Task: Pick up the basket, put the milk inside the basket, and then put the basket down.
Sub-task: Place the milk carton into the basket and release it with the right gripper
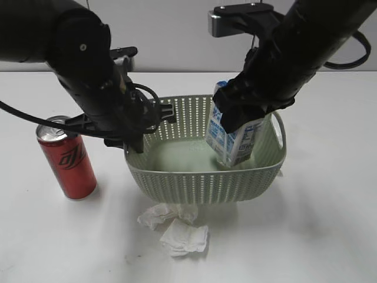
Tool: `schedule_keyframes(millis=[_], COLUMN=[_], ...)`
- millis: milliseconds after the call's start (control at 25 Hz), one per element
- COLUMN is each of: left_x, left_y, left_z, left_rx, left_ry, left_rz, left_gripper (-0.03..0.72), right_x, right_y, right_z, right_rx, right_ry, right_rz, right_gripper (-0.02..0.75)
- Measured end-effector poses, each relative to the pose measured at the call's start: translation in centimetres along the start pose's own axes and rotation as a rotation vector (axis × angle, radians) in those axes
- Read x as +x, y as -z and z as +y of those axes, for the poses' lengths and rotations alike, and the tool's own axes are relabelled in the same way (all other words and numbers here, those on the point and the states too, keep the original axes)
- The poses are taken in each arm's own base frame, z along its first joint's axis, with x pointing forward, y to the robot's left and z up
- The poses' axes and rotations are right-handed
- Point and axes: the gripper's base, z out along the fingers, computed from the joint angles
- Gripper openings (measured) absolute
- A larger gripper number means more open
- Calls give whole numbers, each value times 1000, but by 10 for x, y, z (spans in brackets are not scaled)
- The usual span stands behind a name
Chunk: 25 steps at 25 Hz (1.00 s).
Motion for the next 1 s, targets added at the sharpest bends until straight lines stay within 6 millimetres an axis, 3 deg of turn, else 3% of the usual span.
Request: schedule_keyframes(millis=[240,480,640,720,880,1000], left_x=[-1,1,1,1,1,1], left_y=[0,-4,-4,-4,-4,-4], left_z=[1,4,4,4,4,4], left_rx=[2,-35,-31,-30,-30,-30], left_ry=[11,-8,-9,-8,-9,-9], left_rz=[1,22,20,19,20,19], left_gripper=[8,11,11,13,13,13], right_x=[2,1,2,2,4,9], right_y=[-9,-10,-7,3,45,75], right_z=[-2,-2,-2,0,-4,-27], right_rx=[9,9,7,5,34,115], right_ry=[-2,-4,-5,-10,-11,-51], right_rz=[-11,-25,-18,-43,-151,-209], right_gripper=[301,549,596,601,603,602])
